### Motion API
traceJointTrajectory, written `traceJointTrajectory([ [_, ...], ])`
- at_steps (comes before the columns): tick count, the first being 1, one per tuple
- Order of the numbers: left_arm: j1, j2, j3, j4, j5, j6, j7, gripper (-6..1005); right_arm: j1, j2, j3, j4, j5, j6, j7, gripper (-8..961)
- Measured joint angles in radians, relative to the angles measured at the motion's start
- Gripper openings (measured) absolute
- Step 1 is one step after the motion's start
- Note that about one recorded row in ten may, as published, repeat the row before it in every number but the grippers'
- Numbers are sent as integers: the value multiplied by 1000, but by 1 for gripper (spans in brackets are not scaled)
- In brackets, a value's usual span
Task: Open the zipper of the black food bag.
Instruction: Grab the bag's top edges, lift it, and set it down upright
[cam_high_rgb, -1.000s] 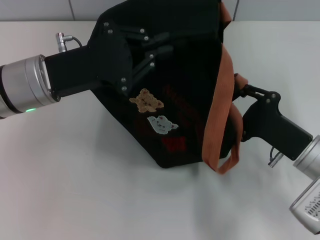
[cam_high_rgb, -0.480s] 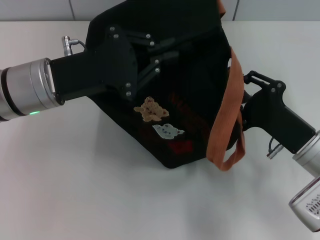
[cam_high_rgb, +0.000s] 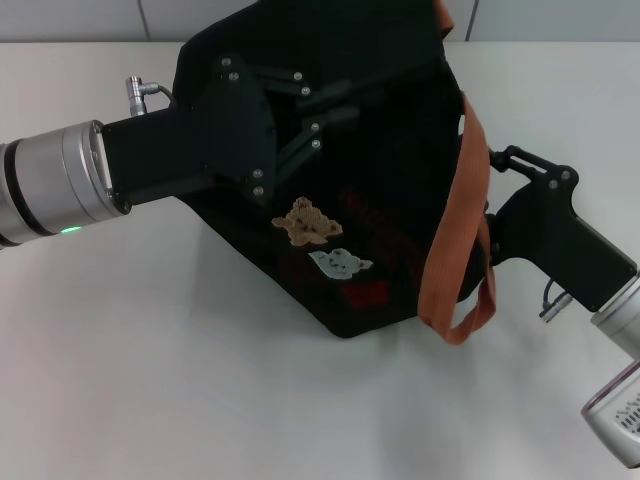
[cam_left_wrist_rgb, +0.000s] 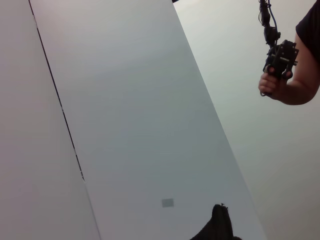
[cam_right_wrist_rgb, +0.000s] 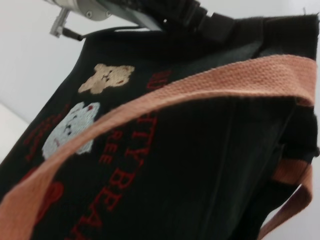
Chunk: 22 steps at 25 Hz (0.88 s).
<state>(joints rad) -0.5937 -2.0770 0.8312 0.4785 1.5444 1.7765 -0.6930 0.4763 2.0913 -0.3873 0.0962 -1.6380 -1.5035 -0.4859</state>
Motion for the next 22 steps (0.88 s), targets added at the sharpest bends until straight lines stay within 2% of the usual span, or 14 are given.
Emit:
traceJointTrajectory([
  [8,0,0,-4,0,-7,-1,-1,94,-12,2,1,22,-3,61,-101,378],
  [22,-6,0,1,-13,-21,-10,6,94,9,1,2,50,-5,2,-113,379],
])
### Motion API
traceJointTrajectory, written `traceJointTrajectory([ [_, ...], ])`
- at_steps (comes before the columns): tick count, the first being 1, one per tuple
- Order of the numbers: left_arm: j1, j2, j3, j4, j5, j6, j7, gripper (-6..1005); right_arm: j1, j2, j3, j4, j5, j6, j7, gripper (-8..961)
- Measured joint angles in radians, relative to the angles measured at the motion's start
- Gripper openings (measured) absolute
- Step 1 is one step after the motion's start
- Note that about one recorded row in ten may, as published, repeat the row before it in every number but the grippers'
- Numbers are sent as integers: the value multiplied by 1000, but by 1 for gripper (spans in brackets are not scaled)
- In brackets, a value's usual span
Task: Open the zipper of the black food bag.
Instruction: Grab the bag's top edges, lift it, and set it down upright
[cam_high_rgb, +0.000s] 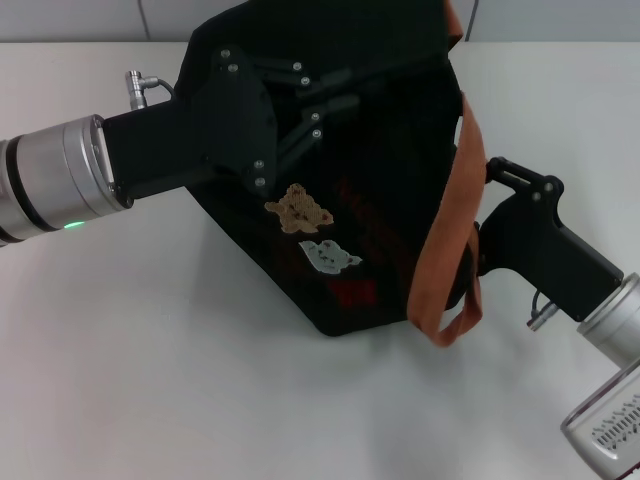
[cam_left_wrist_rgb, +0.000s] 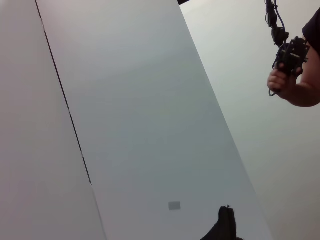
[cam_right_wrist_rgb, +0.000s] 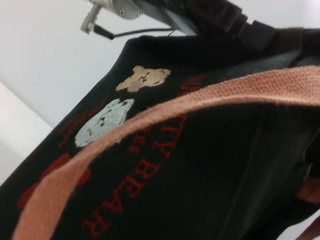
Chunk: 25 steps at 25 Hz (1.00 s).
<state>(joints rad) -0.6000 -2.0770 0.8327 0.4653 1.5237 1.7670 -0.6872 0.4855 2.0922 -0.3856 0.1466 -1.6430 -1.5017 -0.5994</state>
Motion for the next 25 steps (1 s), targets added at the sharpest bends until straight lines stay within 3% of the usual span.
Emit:
traceJointTrajectory([
  [15,-3,1,0,-10,0,-1,2,94,-1,-2,20,-4,8,-21,12,379],
  [25,-1,3,-10,-3,-4,-5,3,94,-24,-5,20,-9,3,39,3,379],
])
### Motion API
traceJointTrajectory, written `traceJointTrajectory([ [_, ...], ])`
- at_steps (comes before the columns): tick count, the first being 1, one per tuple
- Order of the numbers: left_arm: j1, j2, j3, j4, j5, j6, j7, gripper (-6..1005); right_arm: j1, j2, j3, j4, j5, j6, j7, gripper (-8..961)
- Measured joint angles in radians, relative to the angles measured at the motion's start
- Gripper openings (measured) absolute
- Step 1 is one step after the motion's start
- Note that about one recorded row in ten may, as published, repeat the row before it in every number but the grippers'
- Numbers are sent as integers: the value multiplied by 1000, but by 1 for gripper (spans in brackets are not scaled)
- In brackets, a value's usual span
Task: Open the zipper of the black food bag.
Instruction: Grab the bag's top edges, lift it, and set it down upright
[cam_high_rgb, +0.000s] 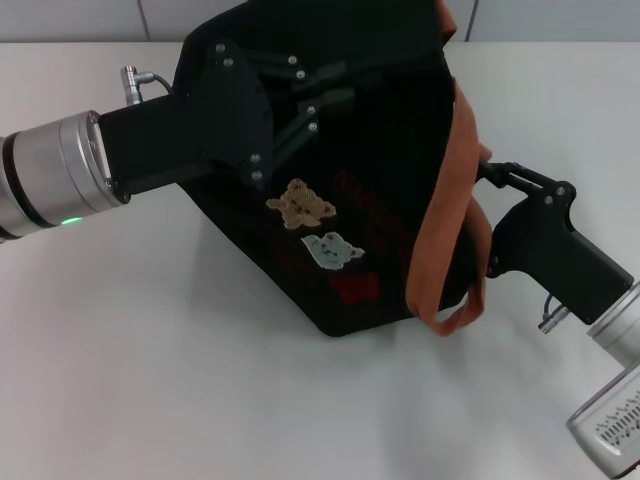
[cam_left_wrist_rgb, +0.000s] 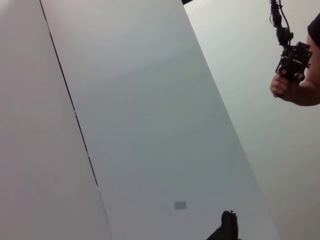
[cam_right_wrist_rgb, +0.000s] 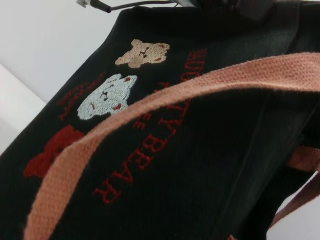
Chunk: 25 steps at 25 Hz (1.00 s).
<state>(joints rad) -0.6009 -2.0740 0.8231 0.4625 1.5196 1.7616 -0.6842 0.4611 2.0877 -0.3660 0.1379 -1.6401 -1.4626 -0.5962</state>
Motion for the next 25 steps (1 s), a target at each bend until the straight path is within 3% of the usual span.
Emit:
traceJointTrajectory([
  [16,-8,-3,7,-7,-2,1,0,94,40,4,-2,26,-1,67,-67,380],
  [25,-11,-4,7,-10,-6,3,0,94,65,5,2,64,1,24,-79,380],
])
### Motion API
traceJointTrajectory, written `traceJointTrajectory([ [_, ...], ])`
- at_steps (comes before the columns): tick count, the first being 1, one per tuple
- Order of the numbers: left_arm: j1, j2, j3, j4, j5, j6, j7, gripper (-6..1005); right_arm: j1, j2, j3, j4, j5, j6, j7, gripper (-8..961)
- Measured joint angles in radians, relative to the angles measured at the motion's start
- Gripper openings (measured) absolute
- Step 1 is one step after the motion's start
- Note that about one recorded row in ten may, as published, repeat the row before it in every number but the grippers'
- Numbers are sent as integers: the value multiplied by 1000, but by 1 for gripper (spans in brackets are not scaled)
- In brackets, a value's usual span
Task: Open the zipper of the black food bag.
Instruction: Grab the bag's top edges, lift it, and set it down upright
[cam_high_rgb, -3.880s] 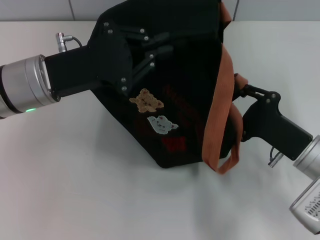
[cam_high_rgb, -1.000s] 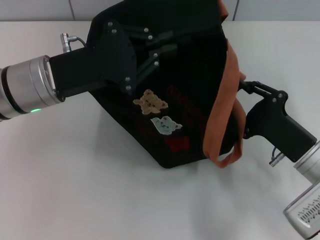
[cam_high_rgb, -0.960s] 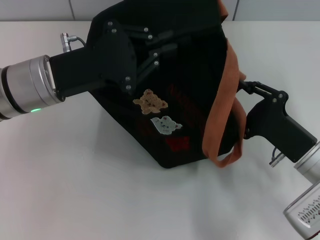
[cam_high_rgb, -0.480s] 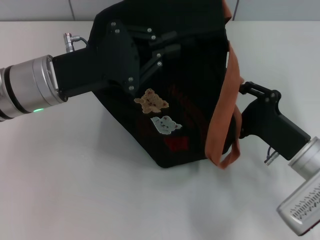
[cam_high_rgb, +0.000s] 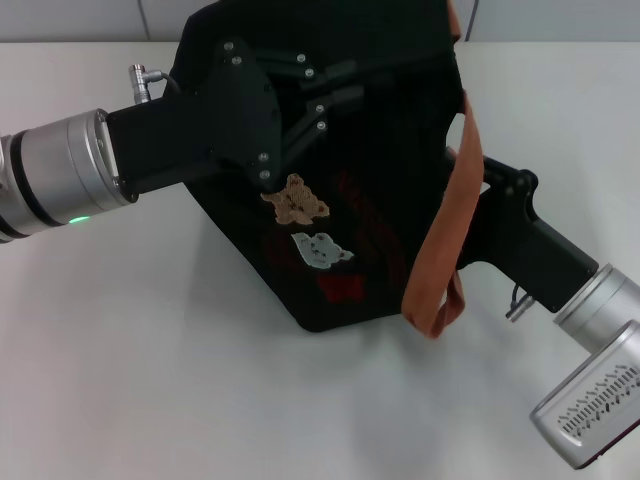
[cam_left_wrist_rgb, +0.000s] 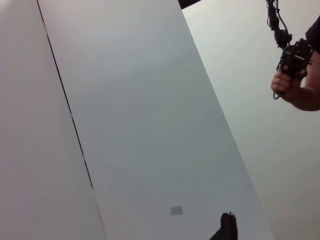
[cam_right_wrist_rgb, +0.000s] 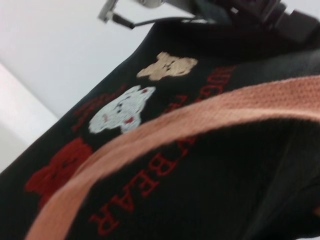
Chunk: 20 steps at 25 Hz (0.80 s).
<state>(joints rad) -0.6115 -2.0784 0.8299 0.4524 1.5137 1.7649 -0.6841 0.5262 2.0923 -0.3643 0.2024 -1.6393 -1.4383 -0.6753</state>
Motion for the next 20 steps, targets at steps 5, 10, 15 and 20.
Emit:
traceJointTrajectory([
  [5,-5,0,2,-11,0,1,0,94,4,0,35,6,2,-31,10,380],
  [10,-1,0,3,-11,0,1,1,94,-6,0,45,5,3,-41,12,380],
  [15,0,0,3,-22,0,1,12,94,-8,-1,43,6,-1,-41,18,380],
  [20,1,0,3,-29,2,1,17,94,-18,-3,42,1,-2,-36,19,380],
])
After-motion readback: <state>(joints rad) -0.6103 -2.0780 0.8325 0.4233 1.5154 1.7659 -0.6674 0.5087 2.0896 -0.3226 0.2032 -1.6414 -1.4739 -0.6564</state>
